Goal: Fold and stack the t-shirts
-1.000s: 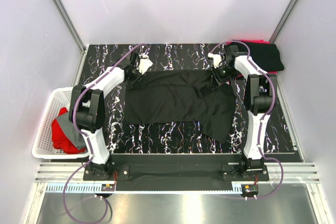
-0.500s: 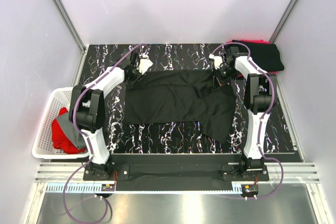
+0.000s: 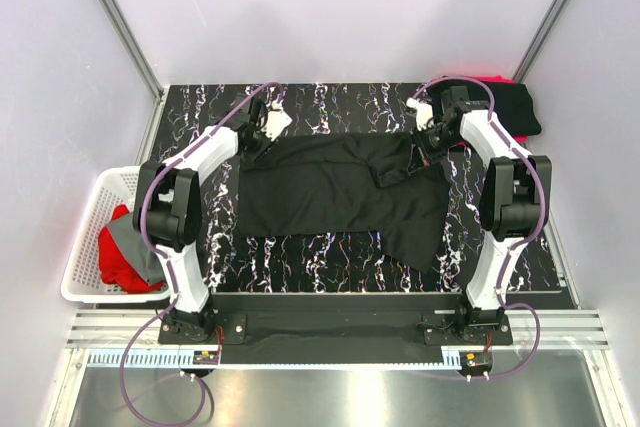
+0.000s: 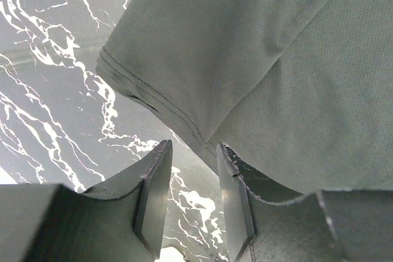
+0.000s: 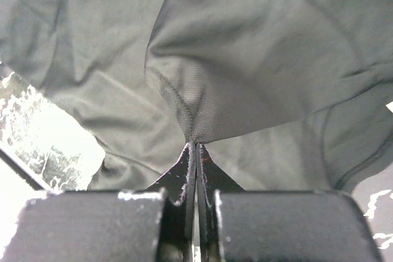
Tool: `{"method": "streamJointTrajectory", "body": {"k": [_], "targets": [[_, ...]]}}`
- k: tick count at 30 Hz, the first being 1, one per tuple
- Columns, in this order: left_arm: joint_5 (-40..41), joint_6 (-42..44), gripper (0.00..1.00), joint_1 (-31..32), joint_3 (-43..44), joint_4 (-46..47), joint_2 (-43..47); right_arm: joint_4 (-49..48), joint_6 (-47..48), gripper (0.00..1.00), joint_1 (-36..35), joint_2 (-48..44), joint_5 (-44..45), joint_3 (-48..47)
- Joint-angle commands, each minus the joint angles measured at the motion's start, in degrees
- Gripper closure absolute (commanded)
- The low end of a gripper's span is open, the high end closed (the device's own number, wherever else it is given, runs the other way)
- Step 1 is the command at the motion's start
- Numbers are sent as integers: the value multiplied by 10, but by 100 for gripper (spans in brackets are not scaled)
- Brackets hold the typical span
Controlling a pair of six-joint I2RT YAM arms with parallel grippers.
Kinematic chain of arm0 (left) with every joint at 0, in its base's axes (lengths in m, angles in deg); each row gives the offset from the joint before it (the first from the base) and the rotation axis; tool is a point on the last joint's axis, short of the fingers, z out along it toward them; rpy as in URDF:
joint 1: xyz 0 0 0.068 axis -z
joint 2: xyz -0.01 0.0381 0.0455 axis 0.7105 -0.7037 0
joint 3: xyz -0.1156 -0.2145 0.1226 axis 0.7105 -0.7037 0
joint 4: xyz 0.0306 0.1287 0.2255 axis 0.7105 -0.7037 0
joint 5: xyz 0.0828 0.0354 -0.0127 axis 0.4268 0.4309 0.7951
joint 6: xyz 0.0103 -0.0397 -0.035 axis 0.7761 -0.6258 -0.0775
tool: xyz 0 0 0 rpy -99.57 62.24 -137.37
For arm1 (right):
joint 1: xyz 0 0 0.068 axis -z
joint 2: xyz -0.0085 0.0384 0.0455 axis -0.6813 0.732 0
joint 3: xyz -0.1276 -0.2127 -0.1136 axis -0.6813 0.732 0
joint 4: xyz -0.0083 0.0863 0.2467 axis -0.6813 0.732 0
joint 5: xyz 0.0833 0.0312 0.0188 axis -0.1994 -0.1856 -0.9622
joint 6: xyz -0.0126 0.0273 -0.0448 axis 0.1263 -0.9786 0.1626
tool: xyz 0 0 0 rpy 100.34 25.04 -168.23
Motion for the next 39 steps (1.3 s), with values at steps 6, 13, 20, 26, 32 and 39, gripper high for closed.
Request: {"method": "streamJointTrajectory", "body": {"k": [6, 13, 20, 26, 32, 39], "targets": [[1, -2, 60, 3, 19, 11, 4, 11, -13, 98, 1, -56, -26, 66], [1, -1, 60, 2, 13, 11, 9, 10, -9, 96, 1, -62, -26, 86], [8, 11, 60, 2, 13, 11, 9, 10, 1, 63, 2, -66, -3, 85], [15, 16, 59, -10, 46, 9, -10, -17, 6, 59, 19, -61, 35, -2], [58, -4, 54, -27, 111, 5, -64, -88, 5, 61, 45, 10, 96, -80], [82, -15, 55, -35, 178, -29, -130, -88, -20, 63, 50, 129, 92, -182]]}}
